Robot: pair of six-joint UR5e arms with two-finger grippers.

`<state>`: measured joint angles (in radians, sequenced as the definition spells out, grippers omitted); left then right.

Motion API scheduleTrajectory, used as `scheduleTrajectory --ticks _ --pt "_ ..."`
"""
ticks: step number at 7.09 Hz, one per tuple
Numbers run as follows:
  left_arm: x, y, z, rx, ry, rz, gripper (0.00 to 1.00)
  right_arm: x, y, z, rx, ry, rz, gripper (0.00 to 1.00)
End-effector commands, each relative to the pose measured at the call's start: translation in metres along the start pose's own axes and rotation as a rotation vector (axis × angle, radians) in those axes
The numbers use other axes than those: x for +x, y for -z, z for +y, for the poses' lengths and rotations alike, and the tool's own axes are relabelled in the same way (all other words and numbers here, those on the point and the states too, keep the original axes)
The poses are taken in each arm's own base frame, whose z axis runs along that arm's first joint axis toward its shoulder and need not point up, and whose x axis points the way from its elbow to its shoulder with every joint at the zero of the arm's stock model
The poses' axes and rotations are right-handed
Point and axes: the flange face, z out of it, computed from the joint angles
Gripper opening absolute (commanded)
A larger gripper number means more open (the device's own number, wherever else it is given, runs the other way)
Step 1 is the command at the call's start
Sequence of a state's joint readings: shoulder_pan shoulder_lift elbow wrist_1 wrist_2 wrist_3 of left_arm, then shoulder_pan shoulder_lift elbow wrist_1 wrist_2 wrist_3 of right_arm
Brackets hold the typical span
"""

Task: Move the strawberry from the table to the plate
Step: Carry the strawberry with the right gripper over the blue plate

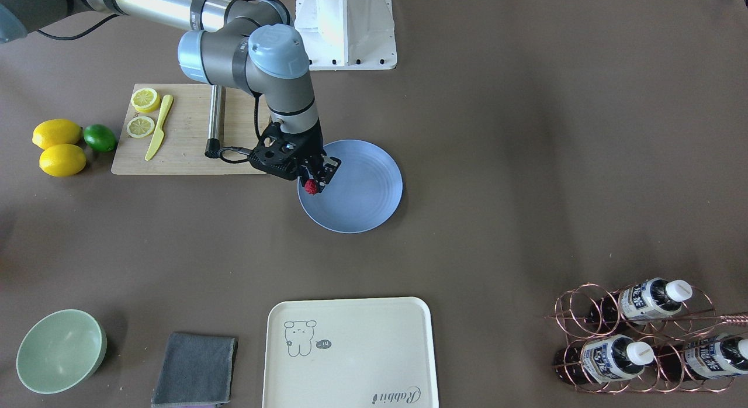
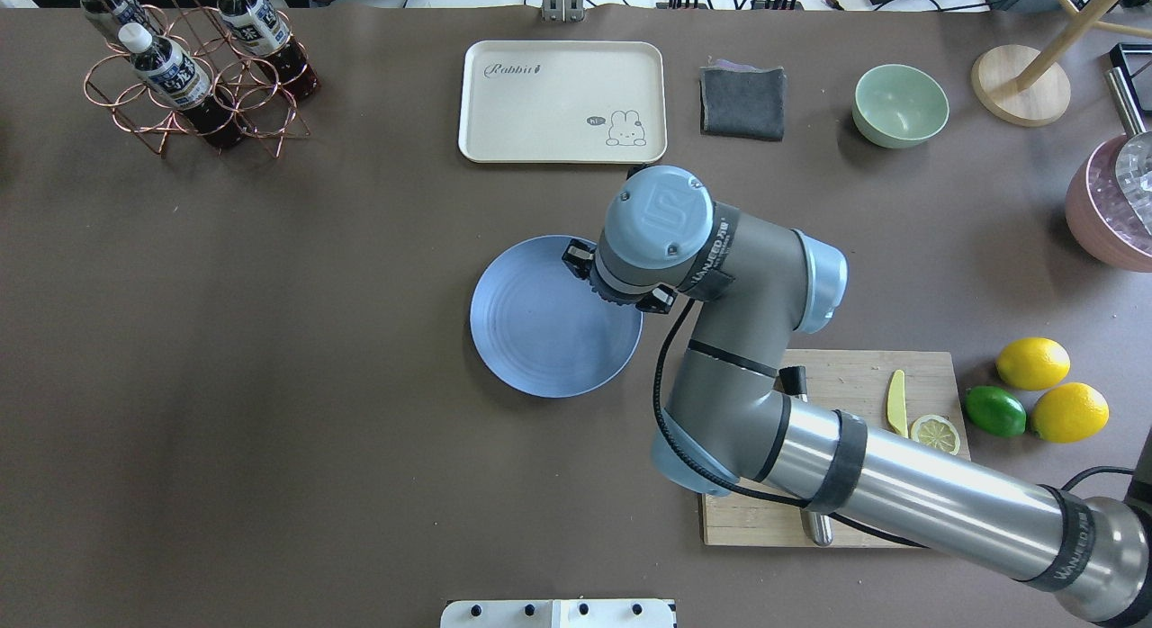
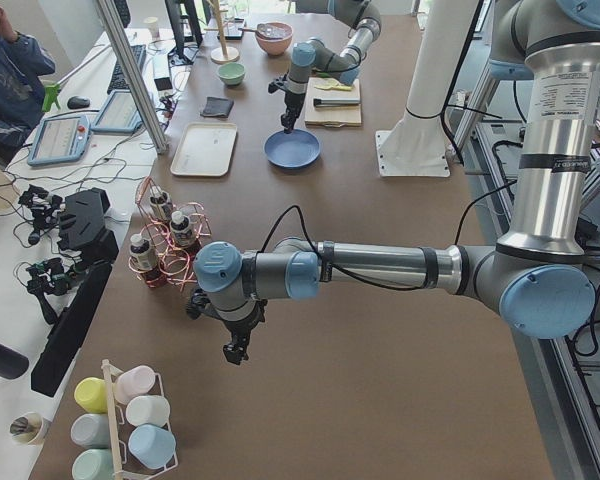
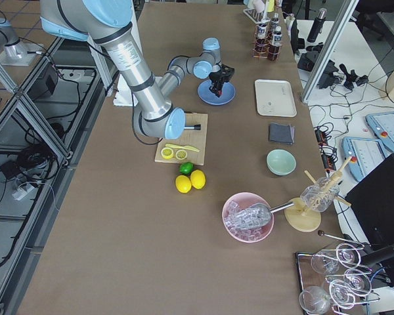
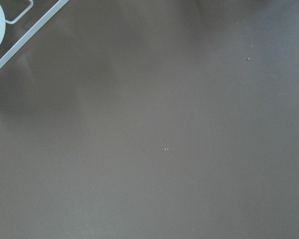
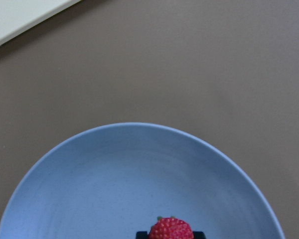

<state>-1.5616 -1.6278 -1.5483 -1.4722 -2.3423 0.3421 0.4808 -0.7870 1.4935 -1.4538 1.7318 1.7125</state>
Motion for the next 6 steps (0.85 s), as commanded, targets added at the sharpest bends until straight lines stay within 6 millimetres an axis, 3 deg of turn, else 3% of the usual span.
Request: scheduleTrajectory --ticks 1,4,5,6 --pt "0.000 -0.001 0.000 -0.003 0.001 0.001 0.99 -0.019 -0.016 0.030 0.012 0.024 0.014 0.00" --pt "-0.001 -0.001 0.001 -0.003 0.003 0.001 0.99 -0.016 -0.022 0.043 0.018 0.040 0.020 0.00" --pt "-0.001 -0.001 0.001 -0.003 0.003 0.001 0.99 -0.018 -0.021 0.042 0.035 0.035 0.006 0.08" --pt "-0.002 -0.002 0.001 -0.004 0.005 0.002 0.99 -0.016 -0.025 0.041 0.063 0.017 0.012 0.78"
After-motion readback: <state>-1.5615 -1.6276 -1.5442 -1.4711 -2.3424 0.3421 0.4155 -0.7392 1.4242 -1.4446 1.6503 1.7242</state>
